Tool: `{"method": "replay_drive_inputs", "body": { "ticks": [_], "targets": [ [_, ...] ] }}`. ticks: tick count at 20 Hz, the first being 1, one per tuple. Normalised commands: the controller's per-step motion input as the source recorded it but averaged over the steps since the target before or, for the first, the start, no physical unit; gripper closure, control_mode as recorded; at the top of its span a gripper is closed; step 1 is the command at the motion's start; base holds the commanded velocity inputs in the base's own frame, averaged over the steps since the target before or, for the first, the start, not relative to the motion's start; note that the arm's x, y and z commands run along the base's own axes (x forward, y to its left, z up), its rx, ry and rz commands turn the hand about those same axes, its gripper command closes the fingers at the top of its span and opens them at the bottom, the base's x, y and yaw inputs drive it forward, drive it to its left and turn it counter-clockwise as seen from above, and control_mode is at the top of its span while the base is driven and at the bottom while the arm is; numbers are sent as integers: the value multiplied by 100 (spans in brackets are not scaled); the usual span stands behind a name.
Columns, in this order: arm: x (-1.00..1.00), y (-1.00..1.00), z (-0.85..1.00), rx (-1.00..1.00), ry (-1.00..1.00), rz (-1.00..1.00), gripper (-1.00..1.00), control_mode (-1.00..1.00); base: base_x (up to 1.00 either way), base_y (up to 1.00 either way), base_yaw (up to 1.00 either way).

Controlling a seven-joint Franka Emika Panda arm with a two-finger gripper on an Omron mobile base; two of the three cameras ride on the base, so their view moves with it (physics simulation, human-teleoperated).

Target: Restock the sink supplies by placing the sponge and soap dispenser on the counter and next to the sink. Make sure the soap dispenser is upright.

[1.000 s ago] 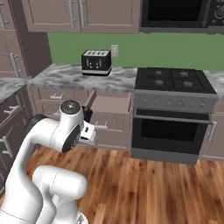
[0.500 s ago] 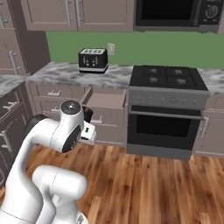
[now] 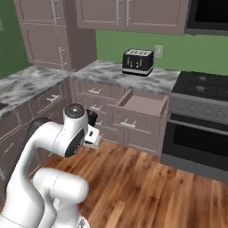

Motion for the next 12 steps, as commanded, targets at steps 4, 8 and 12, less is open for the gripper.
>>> {"method": "replay_drive_inputs", "body": {
  "ticks": [4, 8, 12],
  "targets": [
    [0, 0, 0, 0, 0, 0, 100, 100, -1, -25, 61],
    [0, 0, 0, 0, 0, 0, 100, 100, 44, -42, 66],
    [0, 0, 0, 0, 0, 0, 100, 100, 79, -48, 68]
  ]
}}
